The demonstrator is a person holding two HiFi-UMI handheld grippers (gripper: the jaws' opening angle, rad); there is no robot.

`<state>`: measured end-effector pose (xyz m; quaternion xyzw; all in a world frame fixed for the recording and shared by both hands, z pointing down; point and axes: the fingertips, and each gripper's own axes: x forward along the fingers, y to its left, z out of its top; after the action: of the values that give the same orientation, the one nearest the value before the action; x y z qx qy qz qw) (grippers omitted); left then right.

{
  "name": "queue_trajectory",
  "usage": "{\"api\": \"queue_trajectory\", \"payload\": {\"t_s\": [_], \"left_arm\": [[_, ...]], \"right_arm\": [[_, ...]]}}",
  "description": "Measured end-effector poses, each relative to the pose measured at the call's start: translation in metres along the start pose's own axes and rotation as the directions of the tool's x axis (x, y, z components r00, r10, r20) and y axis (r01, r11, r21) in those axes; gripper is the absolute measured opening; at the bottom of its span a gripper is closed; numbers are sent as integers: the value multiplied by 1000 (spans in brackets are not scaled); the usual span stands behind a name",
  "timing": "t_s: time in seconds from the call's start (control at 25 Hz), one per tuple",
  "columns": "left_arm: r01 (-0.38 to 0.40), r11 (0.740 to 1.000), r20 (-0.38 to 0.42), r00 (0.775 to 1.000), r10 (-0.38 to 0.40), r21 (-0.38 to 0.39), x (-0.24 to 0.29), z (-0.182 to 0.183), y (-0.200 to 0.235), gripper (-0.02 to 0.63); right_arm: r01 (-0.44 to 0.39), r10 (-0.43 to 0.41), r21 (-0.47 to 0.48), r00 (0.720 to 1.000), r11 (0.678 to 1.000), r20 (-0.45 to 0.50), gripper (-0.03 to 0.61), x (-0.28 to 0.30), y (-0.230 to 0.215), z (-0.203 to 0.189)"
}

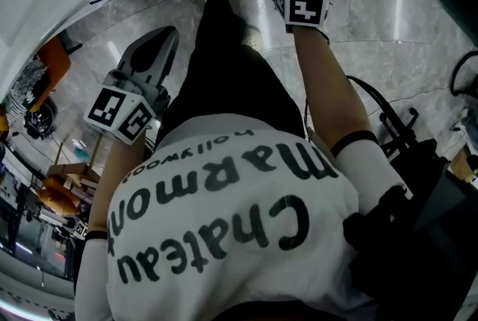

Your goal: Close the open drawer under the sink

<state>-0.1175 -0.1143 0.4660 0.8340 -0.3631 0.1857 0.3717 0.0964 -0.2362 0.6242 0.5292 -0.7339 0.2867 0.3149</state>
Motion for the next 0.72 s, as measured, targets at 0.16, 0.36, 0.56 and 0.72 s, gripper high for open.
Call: {"api": "queue_trajectory", "payload": {"t_s": [0.16,0.36,0.56,0.72], "left_arm": [[-10,1000,4,1000,10,-25,-3,-3,8,8],[-8,999,6,1000,9,-33,-3,-3,11,8],[-11,999,14,1000,12,-39,-5,-2,13,8],[-22,998,24,999,23,-53,-6,-2,18,8]], "right_arm": [[-8,8,9,1000,1000,21,138,5,2,5],[2,-2,16,1000,1000,26,138,9,0,15],[14,-14,18,1000,1000,25,138,14,-3,20],[20,-21,22,999,1000,28,138,16,-7,23]]}}
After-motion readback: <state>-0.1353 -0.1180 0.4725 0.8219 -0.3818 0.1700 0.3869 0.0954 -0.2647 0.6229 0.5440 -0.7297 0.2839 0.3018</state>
